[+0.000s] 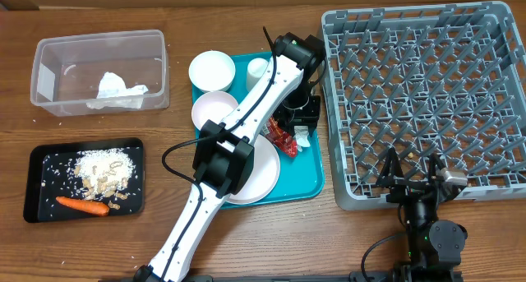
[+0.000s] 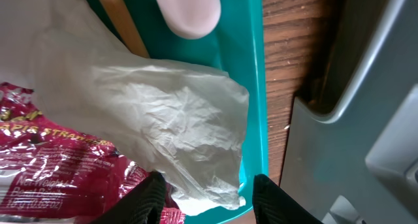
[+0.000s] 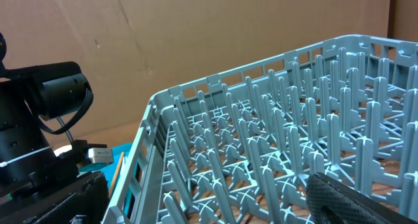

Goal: Sort waste into correct bins and load items into the dishwasher rack

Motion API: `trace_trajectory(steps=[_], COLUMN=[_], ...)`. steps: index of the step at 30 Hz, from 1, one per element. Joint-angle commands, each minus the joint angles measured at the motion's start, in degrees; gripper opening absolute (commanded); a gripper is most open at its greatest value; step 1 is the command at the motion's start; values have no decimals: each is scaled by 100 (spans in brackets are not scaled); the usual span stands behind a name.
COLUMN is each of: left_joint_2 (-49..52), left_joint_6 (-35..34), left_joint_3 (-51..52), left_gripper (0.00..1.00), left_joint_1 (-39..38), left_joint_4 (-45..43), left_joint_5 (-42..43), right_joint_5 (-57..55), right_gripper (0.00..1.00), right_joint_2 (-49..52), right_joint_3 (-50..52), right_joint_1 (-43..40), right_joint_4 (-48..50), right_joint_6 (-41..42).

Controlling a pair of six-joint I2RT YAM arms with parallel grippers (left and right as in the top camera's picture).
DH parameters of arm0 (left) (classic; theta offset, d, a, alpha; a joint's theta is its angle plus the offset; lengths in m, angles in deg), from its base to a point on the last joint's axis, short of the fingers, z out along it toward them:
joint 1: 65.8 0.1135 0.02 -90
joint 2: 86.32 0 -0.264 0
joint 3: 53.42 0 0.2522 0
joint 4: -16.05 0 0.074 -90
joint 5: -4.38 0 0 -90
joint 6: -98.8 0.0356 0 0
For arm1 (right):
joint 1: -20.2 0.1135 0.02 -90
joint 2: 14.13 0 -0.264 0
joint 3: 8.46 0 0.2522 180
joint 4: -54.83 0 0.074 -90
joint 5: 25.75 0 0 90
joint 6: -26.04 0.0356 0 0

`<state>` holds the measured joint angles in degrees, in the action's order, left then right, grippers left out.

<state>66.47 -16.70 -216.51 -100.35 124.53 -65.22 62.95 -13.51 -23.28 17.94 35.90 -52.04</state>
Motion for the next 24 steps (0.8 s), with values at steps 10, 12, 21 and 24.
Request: trace_trajectory(steps=[10,12,21,24], left_joint_2=[210,208,-234,-669], left_joint_6=[83,83,369,369], left_joint_3=[-39,-42,-271,-442], left_gripper=[23,12,4,4], left_joint_1=[-42,-39,31,74], left_joint_4=[83,96,212,195], left_joint_5=[57,42,164,-11], right_joint_5=[11,11,11,11], right_gripper=[100,100,100,100], right_joint_2=[-44,-44,-44,-44], right_joint_3=[59,59,59,59], right_joint_1=[-22,-22,-22,-22], right_joint_4=[37,37,37,37], right_joint_6=[-33,-33,-33,-33])
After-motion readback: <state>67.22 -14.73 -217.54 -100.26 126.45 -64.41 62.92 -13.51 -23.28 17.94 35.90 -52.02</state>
